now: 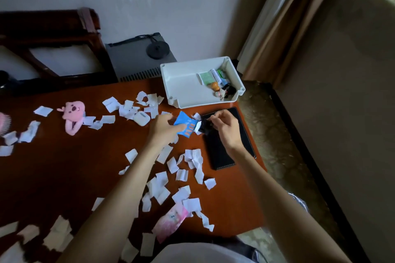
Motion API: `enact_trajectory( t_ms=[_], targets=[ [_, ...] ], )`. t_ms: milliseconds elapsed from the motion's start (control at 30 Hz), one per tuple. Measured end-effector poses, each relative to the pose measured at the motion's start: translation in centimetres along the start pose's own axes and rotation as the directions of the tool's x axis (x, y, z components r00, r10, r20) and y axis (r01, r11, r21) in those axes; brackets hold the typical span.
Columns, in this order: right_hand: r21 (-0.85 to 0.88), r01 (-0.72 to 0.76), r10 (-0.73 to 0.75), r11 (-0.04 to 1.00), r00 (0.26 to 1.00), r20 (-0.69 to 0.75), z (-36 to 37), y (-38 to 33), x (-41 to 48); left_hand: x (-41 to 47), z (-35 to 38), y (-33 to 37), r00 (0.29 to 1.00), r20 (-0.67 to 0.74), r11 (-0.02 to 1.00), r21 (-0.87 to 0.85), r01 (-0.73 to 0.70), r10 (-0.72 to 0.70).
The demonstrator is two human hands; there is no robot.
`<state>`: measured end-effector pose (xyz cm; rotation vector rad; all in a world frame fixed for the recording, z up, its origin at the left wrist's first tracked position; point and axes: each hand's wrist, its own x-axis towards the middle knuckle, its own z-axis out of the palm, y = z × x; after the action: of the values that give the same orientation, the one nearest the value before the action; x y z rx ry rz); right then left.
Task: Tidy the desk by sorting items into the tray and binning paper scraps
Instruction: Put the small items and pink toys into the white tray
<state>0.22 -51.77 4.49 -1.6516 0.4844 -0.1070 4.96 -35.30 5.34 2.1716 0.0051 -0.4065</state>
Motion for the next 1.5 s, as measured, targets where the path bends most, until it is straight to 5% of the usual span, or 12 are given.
enact_trajectory(
  t_ms=[167, 400, 800, 1067, 1233, 1367, 1500],
  targets=[
    [0.015, 0.085, -0.084, 0.996, 0.996, -0.019, 0.1, -2.5, 5.9, 4.9, 0.2, 3.4, 0.995, -0.096, 0.991, -0.126, -0.046, 0.034],
    [0.003, -0.001, 0.001, 1.000, 0.999, -0.045, 0.6, -3.8, 15.1, 12.8, 1.1, 5.4, 0.985, -0.156, 0.973, -0.227, 0.037, -0.074],
    [-0.490, -0.072, 0.150, 0.869, 0.981, 0.121, 6.3, -1.4, 27.1, 22.8, 2.9, 2.6, 0.979, -0.037, 0.959, 0.195, 0.204, -0.201],
    [-0.595, 0.009, 0.092, 0.804, 0.986, 0.139, 7.5, 0.4, 29.7, 26.3, 4.4, 1.1, 0.965, 0.077, 0.946, 0.229, 0.229, -0.252],
    [-0.606, 0.099, -0.004, 0.790, 0.988, 0.157, 7.0, 1.3, 28.5, 26.9, 4.9, 1.1, 0.978, 0.008, 0.962, 0.184, 0.203, -0.208],
    [-0.692, 0.410, -0.147, 0.595, 0.901, 0.408, 5.7, 2.0, 26.9, 26.0, 4.7, 0.8, 0.987, -0.046, 0.961, 0.226, 0.162, -0.155],
    [-0.747, 0.554, -0.013, 0.369, 0.806, 0.591, 4.5, 3.6, 26.3, 24.9, 4.4, 0.5, 0.996, 0.087, 0.912, 0.409, -0.015, -0.023]
  ],
)
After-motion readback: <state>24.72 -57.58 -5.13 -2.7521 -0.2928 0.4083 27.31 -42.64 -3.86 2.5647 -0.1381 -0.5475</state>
